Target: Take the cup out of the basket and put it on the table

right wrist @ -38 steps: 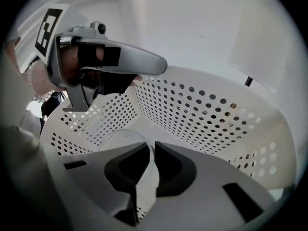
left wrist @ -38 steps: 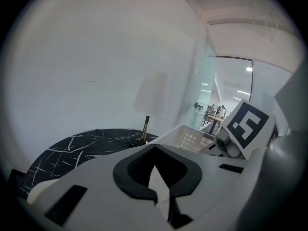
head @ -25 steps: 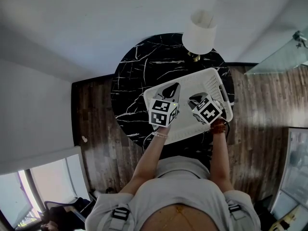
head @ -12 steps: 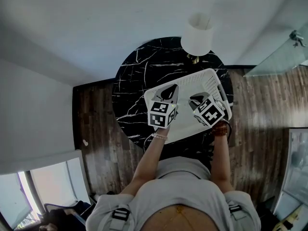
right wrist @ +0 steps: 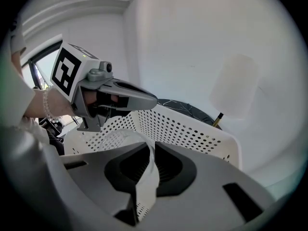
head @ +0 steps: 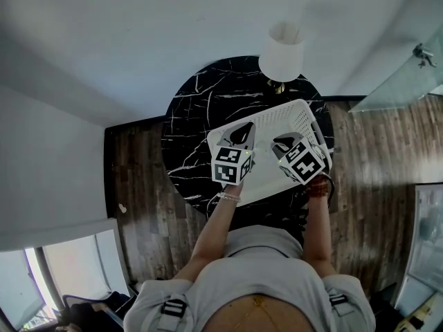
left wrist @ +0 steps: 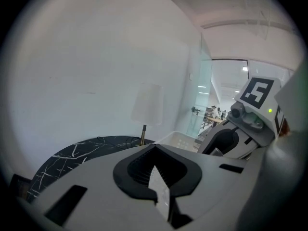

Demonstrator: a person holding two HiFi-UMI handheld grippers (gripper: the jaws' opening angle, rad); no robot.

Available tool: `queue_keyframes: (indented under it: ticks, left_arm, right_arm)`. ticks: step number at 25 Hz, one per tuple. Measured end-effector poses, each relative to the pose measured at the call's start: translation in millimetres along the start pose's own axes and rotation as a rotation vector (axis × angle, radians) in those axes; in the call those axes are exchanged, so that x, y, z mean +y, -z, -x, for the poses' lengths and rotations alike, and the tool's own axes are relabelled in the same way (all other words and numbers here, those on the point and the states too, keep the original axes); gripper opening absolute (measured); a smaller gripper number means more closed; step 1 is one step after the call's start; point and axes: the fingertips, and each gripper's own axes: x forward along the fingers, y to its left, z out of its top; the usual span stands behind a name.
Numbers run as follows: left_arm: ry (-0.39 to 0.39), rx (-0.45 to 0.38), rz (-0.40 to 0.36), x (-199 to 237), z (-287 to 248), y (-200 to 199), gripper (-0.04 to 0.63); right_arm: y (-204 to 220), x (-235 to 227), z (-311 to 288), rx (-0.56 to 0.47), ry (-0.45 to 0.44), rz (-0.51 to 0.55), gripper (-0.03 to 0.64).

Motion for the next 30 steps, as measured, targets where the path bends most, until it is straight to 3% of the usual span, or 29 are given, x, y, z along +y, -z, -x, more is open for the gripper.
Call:
queue_keyframes:
  ticks: [30]
  left_arm:
    - [0.008,-0.018,-0.022,-2,18,-5,0.005]
  right_arm:
    - [-9,5,29,-0.071,0.048,-0.053,0.035]
